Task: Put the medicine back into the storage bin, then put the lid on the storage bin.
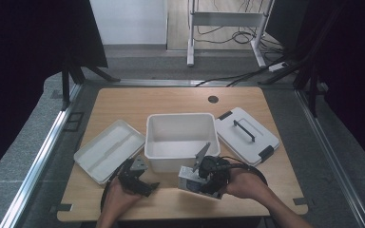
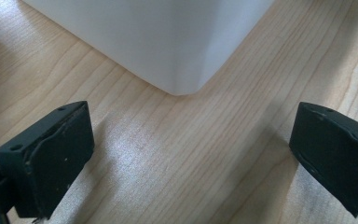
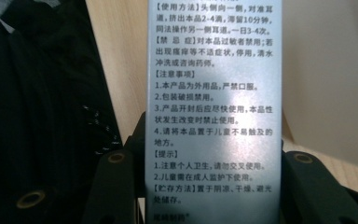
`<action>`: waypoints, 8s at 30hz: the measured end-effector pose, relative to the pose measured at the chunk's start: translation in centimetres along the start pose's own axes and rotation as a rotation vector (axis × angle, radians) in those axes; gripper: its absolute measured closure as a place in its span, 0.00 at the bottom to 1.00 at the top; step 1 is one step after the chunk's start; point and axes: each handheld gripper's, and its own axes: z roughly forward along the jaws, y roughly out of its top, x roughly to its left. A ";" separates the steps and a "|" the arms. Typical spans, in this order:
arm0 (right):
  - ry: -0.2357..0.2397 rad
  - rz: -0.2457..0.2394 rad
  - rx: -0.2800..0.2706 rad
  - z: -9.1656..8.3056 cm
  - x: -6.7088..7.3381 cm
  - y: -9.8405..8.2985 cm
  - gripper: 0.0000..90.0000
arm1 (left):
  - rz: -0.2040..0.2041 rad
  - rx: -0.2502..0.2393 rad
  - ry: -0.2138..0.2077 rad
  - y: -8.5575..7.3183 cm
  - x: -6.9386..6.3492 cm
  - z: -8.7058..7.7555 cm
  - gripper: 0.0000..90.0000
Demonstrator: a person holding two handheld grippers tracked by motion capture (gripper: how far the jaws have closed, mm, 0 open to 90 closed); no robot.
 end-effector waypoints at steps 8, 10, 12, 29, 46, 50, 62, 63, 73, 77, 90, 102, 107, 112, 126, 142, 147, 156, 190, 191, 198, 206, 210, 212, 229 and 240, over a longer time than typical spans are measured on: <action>0.011 -0.007 -0.012 -2.7 -0.3 1.8 0.62 | 0.000 0.000 -0.001 0.0 0.0 0.0 0.00; 0.009 -0.005 -0.016 -3.5 -0.5 2.3 0.62 | -0.002 -0.001 -0.001 0.0 0.0 0.0 0.00; 0.002 -0.006 -0.023 -4.4 -0.8 2.9 0.62 | -0.004 -0.002 0.001 0.0 0.0 0.0 0.00; -0.114 0.086 -0.081 -8.2 -6.7 7.1 0.62 | -0.002 -0.003 0.000 0.0 0.0 0.0 0.00; -0.166 0.153 -0.023 -1.0 -11.2 7.9 0.62 | -0.008 -0.010 0.000 -0.1 -0.1 0.0 0.01; -0.160 0.163 -0.003 1.0 -11.6 7.8 0.62 | -0.005 -0.007 0.000 -0.1 -0.1 -0.1 0.02; -0.163 0.168 0.065 5.0 -12.3 8.2 0.61 | -0.003 -0.007 -0.001 -0.1 0.0 -0.1 0.02; -0.166 0.166 0.073 5.2 -12.4 8.3 0.61 | -0.004 -0.007 -0.001 -0.1 0.0 -0.1 0.02; -0.183 0.175 0.053 4.6 -12.6 8.4 0.54 | -0.003 -0.007 -0.001 -0.1 0.0 -0.1 0.02; -0.179 0.182 0.028 3.6 -12.3 8.3 0.52 | -0.005 -0.007 0.000 -0.1 -0.1 -0.1 0.02; -0.154 0.186 -0.163 -0.8 -11.3 6.4 0.21 | -0.002 -0.005 0.001 -0.1 0.0 -0.1 0.02; -0.184 0.170 -0.288 -4.0 -8.8 2.9 0.03 | -0.011 -0.008 0.006 -0.1 -0.1 -0.1 0.02; -0.204 0.175 -0.317 -4.7 -7.7 0.9 0.00 | -0.011 -0.009 0.006 -0.1 -0.1 -0.1 0.02; -0.202 0.188 -0.360 -5.0 -6.8 -1.5 0.00 | -0.015 -0.005 0.008 0.0 -0.1 0.0 0.00; -0.267 0.247 -0.429 -1.9 -5.3 -7.4 0.00 | -0.018 -0.004 0.010 0.0 -0.2 0.0 0.00; -0.281 0.310 -0.430 5.8 -5.4 -10.6 0.00 | -0.022 -0.005 0.016 0.0 -0.3 0.0 0.00; -0.287 0.321 -0.398 7.9 -5.5 -11.4 0.00 | -0.025 -0.005 0.018 0.0 -0.3 0.0 0.00; -0.272 0.352 -0.451 9.1 -5.7 -12.2 0.00 | -0.014 0.023 0.009 0.1 -0.5 -0.3 0.00; -0.274 0.355 -0.453 9.1 -5.6 -12.2 0.00 | -0.130 0.062 0.062 1.8 10.1 -9.0 0.20; -0.273 0.355 -0.453 9.1 -5.6 -12.2 0.00 | -0.136 0.067 0.070 1.7 10.7 -9.1 0.23; -0.272 0.357 -0.452 9.1 -5.6 -12.2 0.00 | -0.155 0.137 0.088 0.8 14.0 -8.6 0.48; -0.273 0.356 -0.453 9.1 -5.6 -12.2 0.00 | -0.181 0.190 0.083 -0.1 15.4 -7.0 0.69; -0.273 0.355 -0.453 9.1 -5.6 -12.2 0.00 | -0.186 0.228 0.078 -0.3 15.7 -6.2 0.76; -0.273 0.355 -0.453 9.1 -5.6 -12.2 0.00 | -0.187 0.249 0.083 -0.3 15.7 -5.9 0.82; -0.273 0.356 -0.453 9.1 -5.6 -12.2 0.00 | -0.132 0.257 0.068 1.0 15.6 -7.4 0.99; -0.273 0.355 -0.451 9.1 -5.6 -12.2 0.00 | 0.000 0.247 0.031 2.6 16.1 -11.2 0.99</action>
